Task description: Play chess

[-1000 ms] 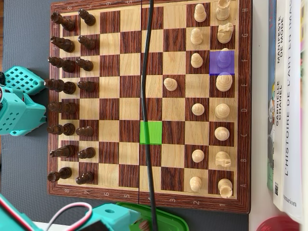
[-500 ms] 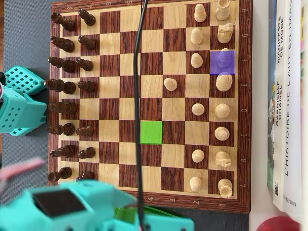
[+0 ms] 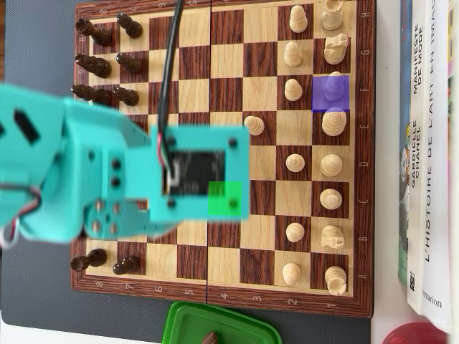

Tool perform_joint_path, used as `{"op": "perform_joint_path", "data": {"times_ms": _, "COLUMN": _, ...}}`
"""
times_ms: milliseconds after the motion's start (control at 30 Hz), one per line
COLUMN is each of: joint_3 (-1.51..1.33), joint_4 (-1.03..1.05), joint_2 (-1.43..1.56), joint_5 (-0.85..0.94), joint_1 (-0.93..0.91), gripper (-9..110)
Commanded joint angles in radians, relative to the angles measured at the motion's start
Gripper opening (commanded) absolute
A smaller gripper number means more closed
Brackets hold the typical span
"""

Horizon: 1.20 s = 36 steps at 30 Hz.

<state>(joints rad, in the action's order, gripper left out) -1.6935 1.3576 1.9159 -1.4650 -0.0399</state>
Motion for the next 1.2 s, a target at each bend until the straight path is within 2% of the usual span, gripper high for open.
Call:
{"op": "perform_joint_path", "data": {"times_ms": 0, "joint_3": 0.018, "joint_4": 0.0, "joint_2": 0.034, "joint_5": -0.044, "joint_1": 0.058, "gripper": 16}}
{"op": "perform_joint_path", "data": {"times_ms": 267, "joint_3": 0.057, "joint_4": -0.003, "joint_2": 0.011, "joint_5": -0.138, "joint_1": 0.189, "gripper": 16}}
{"op": "perform_joint_path", "data": {"times_ms": 1167, "joint_3": 0.569, "joint_4": 0.0, "joint_2": -0.512, "joint_5": -0.138, "joint_1": 0.295, "gripper": 16}}
